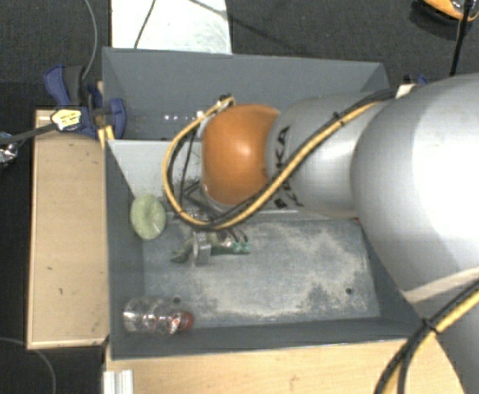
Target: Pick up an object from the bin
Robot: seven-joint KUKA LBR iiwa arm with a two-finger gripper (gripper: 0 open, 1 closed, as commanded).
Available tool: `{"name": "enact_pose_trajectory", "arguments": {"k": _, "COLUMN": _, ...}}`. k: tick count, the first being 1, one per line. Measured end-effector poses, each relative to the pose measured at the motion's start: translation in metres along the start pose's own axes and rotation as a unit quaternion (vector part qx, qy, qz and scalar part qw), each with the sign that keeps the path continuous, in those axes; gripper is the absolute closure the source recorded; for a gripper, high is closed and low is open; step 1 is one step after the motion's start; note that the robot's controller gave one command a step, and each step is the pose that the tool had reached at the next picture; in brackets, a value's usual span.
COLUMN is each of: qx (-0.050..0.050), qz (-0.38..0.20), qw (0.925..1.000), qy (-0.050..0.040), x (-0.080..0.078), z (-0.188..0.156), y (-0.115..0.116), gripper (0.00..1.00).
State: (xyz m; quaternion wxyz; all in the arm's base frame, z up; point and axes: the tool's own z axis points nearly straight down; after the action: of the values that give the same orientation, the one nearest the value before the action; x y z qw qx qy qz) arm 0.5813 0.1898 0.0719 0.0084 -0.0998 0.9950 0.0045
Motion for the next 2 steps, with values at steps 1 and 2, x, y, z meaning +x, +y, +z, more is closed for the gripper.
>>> {"name": "enact_pose_trajectory", "arguments": {"k": 1, "qx": 0.0, "qz": -0.001, "qw": 1.0, "qy": -0.0026, "x": 0.0021, "z": -0.0004, "y": 0.002, "gripper": 1.0}}
{"name": "enact_pose_trajectory", "arguments": {"k": 2, "qx": 0.0, "qz": -0.02, "qw": 0.9998, "qy": -0.0013, "x": -0.003, "z": -0.0007, "y": 0.0048, "gripper": 1.0}}
